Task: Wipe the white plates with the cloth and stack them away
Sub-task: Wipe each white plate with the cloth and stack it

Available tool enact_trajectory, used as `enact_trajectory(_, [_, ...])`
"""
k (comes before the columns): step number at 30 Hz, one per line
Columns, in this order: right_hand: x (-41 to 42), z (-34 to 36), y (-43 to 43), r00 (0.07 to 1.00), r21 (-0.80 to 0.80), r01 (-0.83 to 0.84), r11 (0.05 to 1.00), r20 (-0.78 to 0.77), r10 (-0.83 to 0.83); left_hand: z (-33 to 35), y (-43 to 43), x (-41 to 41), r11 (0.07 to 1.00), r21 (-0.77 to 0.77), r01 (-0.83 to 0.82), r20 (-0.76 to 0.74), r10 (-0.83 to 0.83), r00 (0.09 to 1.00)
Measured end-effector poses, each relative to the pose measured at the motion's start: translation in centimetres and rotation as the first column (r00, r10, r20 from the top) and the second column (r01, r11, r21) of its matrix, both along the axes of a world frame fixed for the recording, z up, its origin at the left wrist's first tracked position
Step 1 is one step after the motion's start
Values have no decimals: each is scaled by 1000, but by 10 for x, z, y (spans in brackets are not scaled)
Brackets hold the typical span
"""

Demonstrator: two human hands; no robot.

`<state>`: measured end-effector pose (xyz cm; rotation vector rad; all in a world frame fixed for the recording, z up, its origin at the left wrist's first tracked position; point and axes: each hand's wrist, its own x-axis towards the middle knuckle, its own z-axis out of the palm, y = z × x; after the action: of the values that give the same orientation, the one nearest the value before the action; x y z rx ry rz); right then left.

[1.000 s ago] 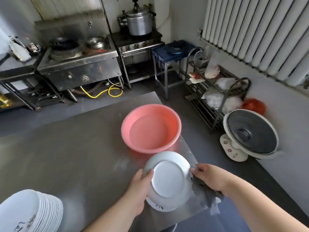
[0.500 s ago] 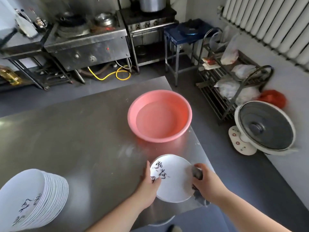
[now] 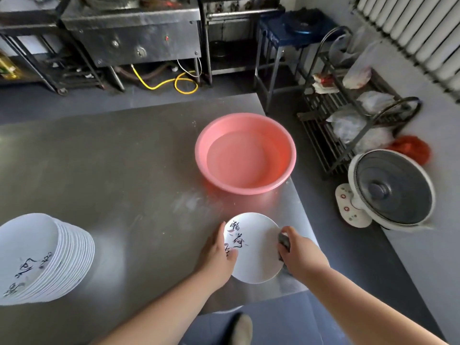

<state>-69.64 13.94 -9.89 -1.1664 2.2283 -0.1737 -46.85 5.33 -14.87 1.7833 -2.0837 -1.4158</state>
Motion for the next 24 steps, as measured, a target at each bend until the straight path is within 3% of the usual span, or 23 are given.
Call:
enact_trajectory(5, [-12, 24, -11, 963, 72, -105, 992, -242, 120, 10, -9, 4, 971, -173, 164, 166, -135, 977])
enact_trajectory(11, [-2, 67, -43, 880, 68, -163, 984, -442, 176, 38, -32, 30, 931, -235, 278, 268, -213, 940])
enact_trajectory(17, [98, 89, -103, 884, -36, -355, 934, -336, 324, 108, -79, 132, 918, -370, 140, 234, -54, 971])
enact_trajectory(24, [269, 111, -178, 791, -110, -602, 791, -216, 573, 171, -122, 312, 840, -517, -163, 198, 303, 932])
